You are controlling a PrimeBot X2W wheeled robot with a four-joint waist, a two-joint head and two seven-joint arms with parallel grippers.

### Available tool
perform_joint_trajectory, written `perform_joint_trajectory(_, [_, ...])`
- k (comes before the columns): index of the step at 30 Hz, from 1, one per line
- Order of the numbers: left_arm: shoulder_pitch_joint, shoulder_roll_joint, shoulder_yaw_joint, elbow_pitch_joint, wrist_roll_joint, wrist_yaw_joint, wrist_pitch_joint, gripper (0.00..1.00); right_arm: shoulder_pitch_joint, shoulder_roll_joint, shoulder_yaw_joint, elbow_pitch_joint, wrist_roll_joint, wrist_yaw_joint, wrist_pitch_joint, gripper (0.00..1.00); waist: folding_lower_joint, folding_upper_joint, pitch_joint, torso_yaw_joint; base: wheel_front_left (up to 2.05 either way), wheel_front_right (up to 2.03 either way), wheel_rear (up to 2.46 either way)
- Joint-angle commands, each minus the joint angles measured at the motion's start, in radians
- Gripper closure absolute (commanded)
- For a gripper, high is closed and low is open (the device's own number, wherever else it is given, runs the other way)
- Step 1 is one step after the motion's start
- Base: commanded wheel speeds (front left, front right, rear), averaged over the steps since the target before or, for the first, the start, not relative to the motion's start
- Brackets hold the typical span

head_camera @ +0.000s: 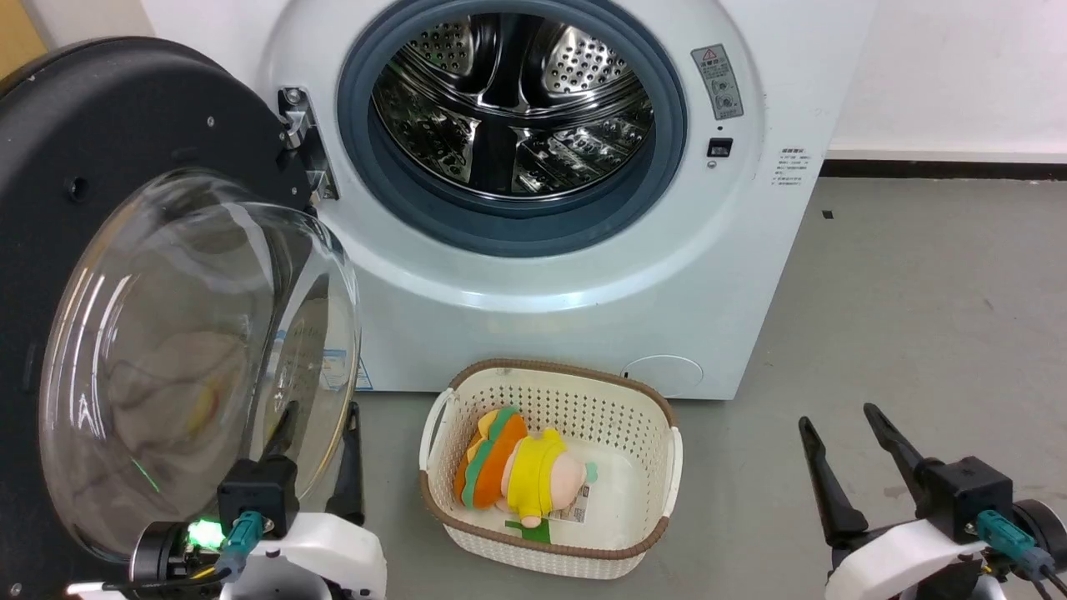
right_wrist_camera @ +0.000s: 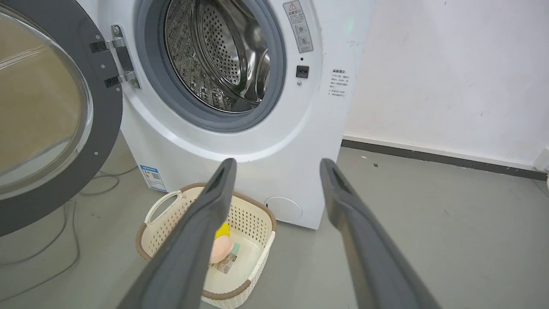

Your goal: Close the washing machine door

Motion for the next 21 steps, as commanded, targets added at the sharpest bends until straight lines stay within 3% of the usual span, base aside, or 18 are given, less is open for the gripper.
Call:
perform_joint_trajectory(1, [-0.012,0.003,-0.004,-0.003,0.003,0.007,-0.01,1.0,-0.002,0.001,-0.006,0.002,0.01,0.0,-0.009,0.0,0.0,0.0,0.0,0.001,0.0,0.0,0.0])
perform_joint_trajectory(21, [-0.126,0.045,-0.024,-0.11,-0.008,0.036,-0.052,1.0,-0.007,0.001,-0.047,0.007,0.036,0.0,-0.051,0.0,0.0,0.0,0.017,0.059,0.0,0.0,0.0])
